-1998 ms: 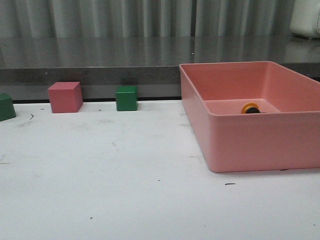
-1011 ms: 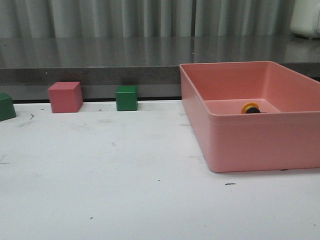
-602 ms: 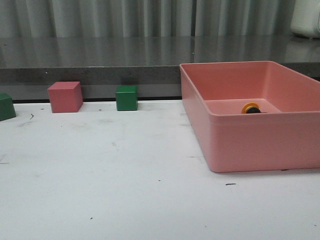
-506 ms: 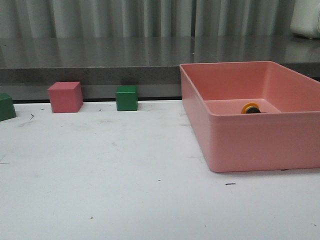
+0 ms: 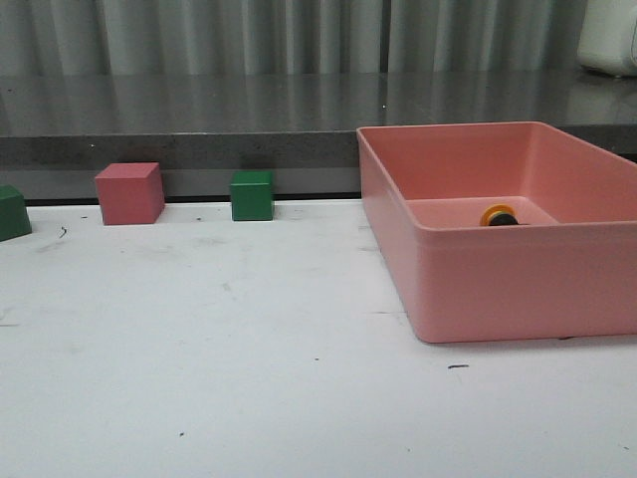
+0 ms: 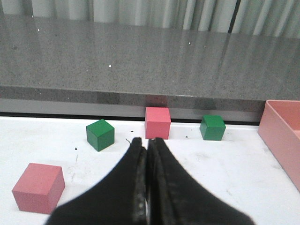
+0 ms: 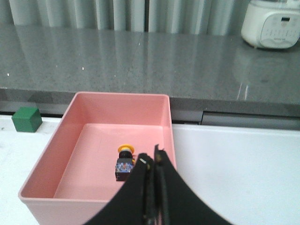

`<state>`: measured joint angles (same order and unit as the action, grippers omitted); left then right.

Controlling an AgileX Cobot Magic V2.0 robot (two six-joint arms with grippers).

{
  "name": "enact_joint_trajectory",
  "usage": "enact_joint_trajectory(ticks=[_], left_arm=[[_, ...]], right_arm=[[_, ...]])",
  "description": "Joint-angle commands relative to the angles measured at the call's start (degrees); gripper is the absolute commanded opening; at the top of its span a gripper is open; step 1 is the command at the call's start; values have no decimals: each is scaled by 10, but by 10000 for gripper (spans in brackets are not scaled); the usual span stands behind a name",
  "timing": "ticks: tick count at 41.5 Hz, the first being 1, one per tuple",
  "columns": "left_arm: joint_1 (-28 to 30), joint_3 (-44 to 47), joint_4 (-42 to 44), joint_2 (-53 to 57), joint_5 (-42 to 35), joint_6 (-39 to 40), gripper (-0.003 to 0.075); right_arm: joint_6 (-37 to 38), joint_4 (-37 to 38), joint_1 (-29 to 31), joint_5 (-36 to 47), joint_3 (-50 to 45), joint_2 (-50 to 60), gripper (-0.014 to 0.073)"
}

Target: Place and stand button with both arms

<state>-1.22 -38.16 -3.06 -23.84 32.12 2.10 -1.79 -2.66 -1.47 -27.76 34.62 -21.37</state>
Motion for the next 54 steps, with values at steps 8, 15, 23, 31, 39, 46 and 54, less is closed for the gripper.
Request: enact_joint_trajectory(ticks=[8,15,23,31,39,46,54], left_arm=[[0,-20,-5,-36,-31,1,-20],[0,-19,-5,-54,-31,1,-20],[0,-18,-5,-71,-20,1,-20],[0,-18,-4,-80,-16,1,40],[0,-18,0,-80,-17,1,384],[0,-18,0,-80,-21,1,467],[0,-18,0,-80,-21,1,419]], right_arm=[[-5,0,3,38,19,-60,-68],[-5,0,3,8,13,-73,-68],[-5,0,2,-43,16,-96,-64],[-5,0,2,-83,16,-125,0],[-5,0,1,-85,16,-129,399],[-5,-4,1,-87,16,-129,551],[-5,-28,-3,-86,18,-129,550]])
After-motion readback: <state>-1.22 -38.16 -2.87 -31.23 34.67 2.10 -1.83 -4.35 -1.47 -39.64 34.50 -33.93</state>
